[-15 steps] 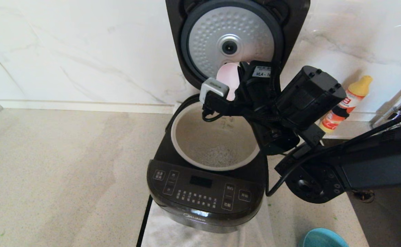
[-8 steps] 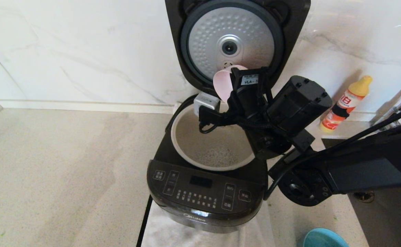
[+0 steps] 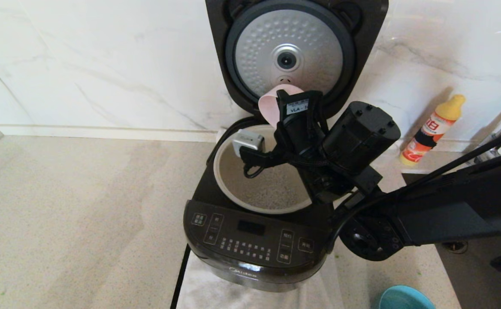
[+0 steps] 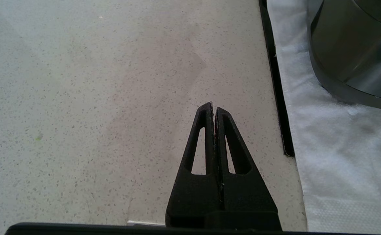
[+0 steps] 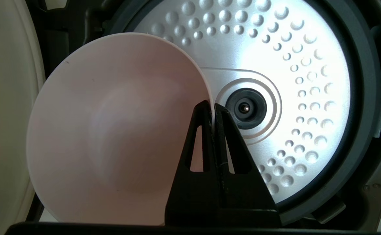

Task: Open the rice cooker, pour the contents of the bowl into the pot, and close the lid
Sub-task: Pour the rice from the bowl into the rice cooker

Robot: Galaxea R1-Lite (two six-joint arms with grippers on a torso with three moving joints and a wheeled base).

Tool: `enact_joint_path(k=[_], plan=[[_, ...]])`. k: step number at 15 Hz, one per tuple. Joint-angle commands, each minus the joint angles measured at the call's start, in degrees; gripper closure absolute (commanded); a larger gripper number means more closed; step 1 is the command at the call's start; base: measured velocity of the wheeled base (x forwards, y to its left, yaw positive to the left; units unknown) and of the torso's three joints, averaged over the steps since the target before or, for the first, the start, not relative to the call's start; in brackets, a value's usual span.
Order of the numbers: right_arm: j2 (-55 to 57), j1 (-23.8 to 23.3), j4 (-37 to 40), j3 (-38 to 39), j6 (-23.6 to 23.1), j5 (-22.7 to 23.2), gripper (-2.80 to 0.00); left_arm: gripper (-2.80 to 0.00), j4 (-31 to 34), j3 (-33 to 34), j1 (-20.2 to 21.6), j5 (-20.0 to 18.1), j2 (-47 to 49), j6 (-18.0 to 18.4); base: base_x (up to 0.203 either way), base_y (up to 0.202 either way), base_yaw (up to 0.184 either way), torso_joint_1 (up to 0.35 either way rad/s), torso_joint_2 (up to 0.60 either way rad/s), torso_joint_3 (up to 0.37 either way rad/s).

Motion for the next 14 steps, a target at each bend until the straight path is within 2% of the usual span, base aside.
enact_joint_path(k=[1,6,8,14], plan=[[0.39,0.36,-0.52,0.35,-0.76,-0.18,0.0,0.0,0.0,0.09,0.0,0.0,0.07,0.03,0.0,0.0,0.0,0.0,0.0,0.0],[-0.08,0.82,-0.96,0.29,-0.55,-0.33,0.0,0.0,0.0,0.09,0.0,0.0,0.07,0.03,0.0,0.0,0.0,0.0,0.0,0.0],[-1.58,1.35,-1.04,-0.72,-0.05,-2.54,0.0,0.0,0.0,0.09,0.0,0.0,0.07,0.03,0.0,0.0,0.0,0.0,0.0,0.0],[-5.74,5.65,-0.95,-2.7,8.21,-18.97,0.0,0.0,-0.09,0.09,0.0,0.0,0.07,0.03,0.0,0.0,0.0,0.0,0.0,0.0]])
